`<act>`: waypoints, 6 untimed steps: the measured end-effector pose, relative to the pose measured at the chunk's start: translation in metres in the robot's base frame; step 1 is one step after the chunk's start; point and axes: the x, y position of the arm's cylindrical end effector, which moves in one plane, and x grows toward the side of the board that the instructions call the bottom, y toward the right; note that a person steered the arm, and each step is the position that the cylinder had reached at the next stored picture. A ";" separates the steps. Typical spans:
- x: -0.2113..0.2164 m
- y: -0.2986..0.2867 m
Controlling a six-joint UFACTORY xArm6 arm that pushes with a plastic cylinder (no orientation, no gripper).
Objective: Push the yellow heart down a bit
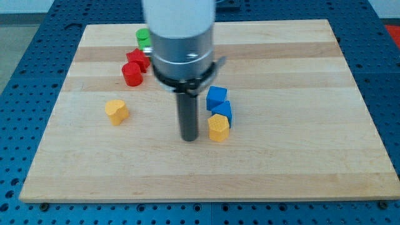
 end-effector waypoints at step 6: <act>-0.085 -0.177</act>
